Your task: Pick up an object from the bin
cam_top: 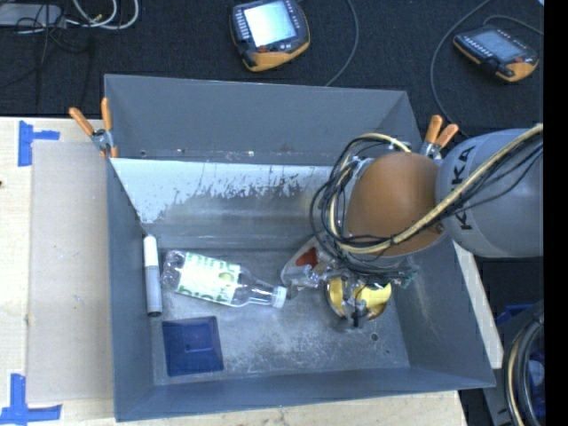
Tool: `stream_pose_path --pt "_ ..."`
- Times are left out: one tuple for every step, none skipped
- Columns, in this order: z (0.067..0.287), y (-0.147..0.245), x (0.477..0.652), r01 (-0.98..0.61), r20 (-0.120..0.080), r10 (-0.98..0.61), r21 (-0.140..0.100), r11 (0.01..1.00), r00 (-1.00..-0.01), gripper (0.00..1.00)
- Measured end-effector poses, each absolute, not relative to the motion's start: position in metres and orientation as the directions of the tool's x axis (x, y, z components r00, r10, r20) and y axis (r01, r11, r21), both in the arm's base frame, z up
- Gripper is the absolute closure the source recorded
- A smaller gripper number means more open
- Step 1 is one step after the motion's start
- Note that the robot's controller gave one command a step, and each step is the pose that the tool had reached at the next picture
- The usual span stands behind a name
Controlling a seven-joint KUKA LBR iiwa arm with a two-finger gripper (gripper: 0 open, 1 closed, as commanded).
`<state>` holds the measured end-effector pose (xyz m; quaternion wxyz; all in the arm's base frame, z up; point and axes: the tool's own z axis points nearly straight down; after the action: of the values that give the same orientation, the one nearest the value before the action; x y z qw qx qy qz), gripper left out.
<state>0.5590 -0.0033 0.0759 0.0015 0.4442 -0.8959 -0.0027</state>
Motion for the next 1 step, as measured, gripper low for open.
stream_pose_path --pt "0.1248 -0.0427 0.5820 -0.914 -0.001 -0.915 0.029 0.404 -0.404 0.00"
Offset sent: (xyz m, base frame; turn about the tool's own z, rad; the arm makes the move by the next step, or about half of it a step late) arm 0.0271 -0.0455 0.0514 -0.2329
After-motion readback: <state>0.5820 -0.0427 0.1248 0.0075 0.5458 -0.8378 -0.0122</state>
